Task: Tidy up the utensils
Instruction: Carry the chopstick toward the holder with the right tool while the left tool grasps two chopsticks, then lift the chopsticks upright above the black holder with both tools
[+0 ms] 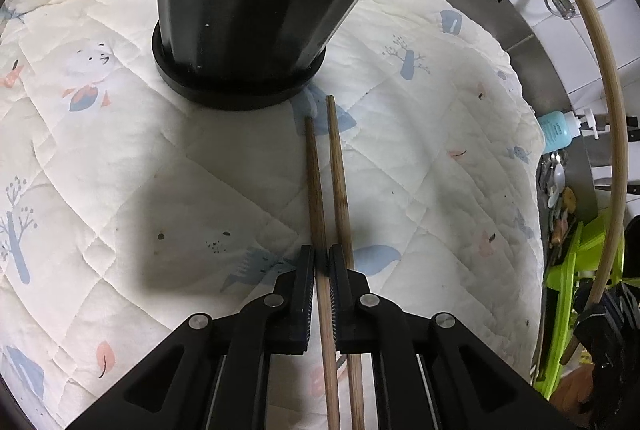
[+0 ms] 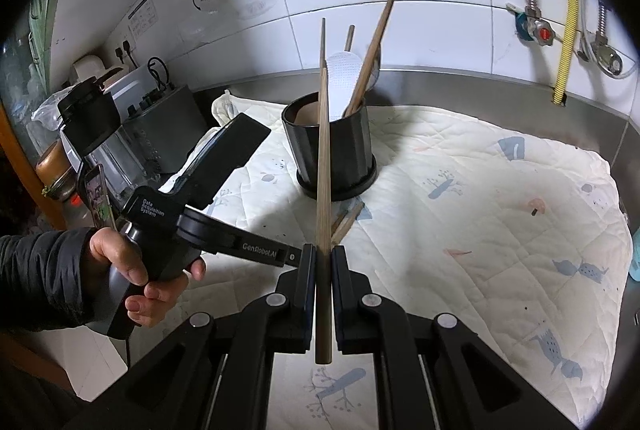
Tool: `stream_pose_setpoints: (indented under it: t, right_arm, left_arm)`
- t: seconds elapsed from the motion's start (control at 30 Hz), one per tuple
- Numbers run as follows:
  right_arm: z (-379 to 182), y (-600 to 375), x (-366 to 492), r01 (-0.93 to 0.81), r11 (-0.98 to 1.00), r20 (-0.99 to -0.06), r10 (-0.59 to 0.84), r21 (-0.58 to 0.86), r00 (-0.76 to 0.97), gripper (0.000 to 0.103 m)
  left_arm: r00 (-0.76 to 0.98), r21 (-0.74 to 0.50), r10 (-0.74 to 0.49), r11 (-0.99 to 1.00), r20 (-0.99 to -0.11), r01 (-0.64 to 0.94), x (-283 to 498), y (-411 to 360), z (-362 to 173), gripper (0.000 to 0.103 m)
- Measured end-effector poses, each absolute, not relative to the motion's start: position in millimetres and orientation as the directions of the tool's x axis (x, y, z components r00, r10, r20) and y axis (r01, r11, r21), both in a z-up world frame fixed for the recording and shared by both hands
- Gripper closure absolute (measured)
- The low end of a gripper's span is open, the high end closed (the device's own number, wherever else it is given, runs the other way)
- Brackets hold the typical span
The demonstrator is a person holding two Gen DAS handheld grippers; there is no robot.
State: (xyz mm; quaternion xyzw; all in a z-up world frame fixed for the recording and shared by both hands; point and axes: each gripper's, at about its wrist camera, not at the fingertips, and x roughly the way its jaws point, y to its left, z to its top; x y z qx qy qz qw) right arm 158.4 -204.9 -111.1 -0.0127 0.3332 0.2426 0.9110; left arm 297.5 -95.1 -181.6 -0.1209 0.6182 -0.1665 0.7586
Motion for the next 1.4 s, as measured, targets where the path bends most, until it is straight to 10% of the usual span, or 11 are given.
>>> stream_pose_setpoints:
  t: [1.4]
  right_arm:
    - [-91.0,-189.4,160.3,-0.444,0.896,-0.657,0.323,-0.021,0.681,0.093]
  left_arm:
    - [0.558,-0.352,-0.450,0.893,-0.697,0.280,266.6,-35.7,-14.7,0.097]
